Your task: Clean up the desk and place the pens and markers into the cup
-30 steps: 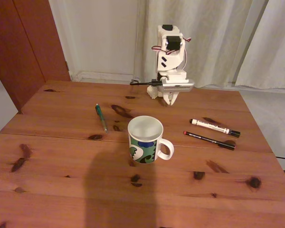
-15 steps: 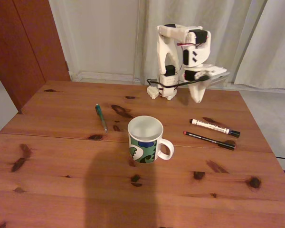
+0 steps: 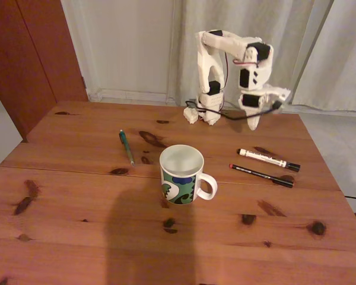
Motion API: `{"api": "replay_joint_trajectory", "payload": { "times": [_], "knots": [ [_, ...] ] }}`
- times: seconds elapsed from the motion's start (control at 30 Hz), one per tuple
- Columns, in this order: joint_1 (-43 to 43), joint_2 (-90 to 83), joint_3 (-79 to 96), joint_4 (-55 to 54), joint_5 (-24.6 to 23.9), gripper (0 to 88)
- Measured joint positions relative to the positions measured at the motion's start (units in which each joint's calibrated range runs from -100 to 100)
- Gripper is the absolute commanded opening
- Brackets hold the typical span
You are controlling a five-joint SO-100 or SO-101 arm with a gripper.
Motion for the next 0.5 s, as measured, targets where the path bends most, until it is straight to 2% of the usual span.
{"api": "replay_joint_trajectory", "payload": {
  "times": [0.5],
  "knots": [
    [-1.54,11.02,0.00,-11.53,0.00,1.5]
  ]
}}
